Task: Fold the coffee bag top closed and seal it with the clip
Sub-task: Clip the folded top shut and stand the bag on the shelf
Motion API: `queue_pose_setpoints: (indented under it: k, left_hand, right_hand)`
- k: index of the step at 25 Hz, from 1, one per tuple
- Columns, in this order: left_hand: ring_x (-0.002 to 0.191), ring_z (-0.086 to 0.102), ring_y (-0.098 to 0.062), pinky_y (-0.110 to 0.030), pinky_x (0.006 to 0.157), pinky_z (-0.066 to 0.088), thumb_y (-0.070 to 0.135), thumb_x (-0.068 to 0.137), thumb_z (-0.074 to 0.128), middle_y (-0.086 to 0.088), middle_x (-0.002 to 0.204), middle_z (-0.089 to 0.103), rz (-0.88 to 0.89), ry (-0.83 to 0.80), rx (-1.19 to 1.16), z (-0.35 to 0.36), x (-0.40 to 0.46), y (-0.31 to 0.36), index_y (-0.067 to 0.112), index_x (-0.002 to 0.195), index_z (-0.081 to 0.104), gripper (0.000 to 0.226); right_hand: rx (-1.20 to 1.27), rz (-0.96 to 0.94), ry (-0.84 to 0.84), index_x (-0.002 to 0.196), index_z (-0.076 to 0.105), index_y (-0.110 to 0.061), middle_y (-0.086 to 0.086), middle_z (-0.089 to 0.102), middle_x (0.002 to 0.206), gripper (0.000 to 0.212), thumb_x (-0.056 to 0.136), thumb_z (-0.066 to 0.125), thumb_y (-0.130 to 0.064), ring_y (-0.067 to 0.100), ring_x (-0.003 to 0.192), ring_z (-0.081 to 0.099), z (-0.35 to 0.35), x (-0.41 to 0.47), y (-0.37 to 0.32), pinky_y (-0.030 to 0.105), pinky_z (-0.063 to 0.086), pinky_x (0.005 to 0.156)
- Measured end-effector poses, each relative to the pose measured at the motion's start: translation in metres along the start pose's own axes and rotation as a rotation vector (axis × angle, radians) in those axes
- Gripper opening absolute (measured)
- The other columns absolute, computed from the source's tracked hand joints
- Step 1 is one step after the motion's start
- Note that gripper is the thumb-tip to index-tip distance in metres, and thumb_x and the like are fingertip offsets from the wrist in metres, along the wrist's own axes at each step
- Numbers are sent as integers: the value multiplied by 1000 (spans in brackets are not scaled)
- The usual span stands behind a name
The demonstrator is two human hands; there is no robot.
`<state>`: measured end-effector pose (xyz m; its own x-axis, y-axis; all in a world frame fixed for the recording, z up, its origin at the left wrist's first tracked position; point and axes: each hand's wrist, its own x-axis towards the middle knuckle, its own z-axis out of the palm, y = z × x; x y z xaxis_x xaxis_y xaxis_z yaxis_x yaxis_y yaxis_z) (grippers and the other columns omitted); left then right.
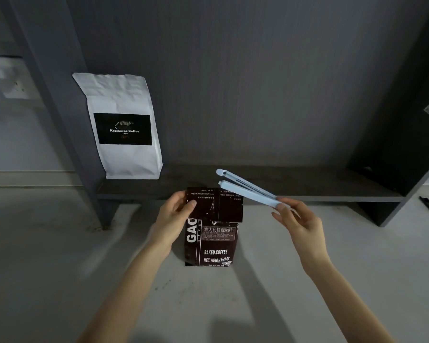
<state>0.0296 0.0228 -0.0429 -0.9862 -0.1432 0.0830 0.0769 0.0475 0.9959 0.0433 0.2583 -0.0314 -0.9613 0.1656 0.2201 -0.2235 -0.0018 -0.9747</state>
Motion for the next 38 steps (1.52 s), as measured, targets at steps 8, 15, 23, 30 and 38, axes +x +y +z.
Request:
queue_pose_setpoints:
  k: [8, 15, 23, 30, 38]
  left_hand:
    - [77, 62, 10, -2, 62, 45, 12, 82, 59, 10, 94, 65, 22, 44, -99, 2, -21, -8, 26, 96, 56, 20]
    - [76, 63, 8, -4, 63, 47, 10, 82, 60, 5, 94, 66, 15, 53, -144, 3, -24, -10, 23, 102, 56, 24]
    - [75, 65, 7, -3, 53, 45, 19, 79, 64, 14, 83, 69, -45, 115, -156, 4, -29, -15, 26, 102, 60, 25]
    - [87, 63, 8, -2, 65, 45, 13, 81, 62, 23, 81, 72, 14, 67, -198, 4, -30, -15, 30, 90, 63, 19]
    - [85, 64, 8, -2, 64, 45, 13, 80, 63, 19, 84, 70, 32, 84, -192, 4, -31, -16, 29, 89, 65, 19]
  right_hand:
    - [-132, 15, -50, 78, 65, -32, -14, 69, 77, 18, 83, 59, -16, 11, 82, 69, 23, -2, 6, 32, 57, 81]
    - [-226, -62, -113, 78, 63, -36, 27, 67, 86, 20, 81, 61, -17, 37, 83, 61, 34, -4, -1, 48, 52, 78]
    - [-124, -46, -162, 84, 61, -35, -22, 68, 71, 27, 80, 62, -8, -9, 70, 64, 41, -7, 8, 2, 45, 57]
    - [-53, -23, -116, 81, 62, -36, -23, 71, 67, 25, 81, 61, -11, -8, 71, 64, 48, -8, 16, 4, 47, 56]
    - [-43, -21, -109, 82, 59, -35, -15, 66, 77, 23, 83, 58, -12, -9, 69, 63, 52, -11, 16, 5, 48, 54]
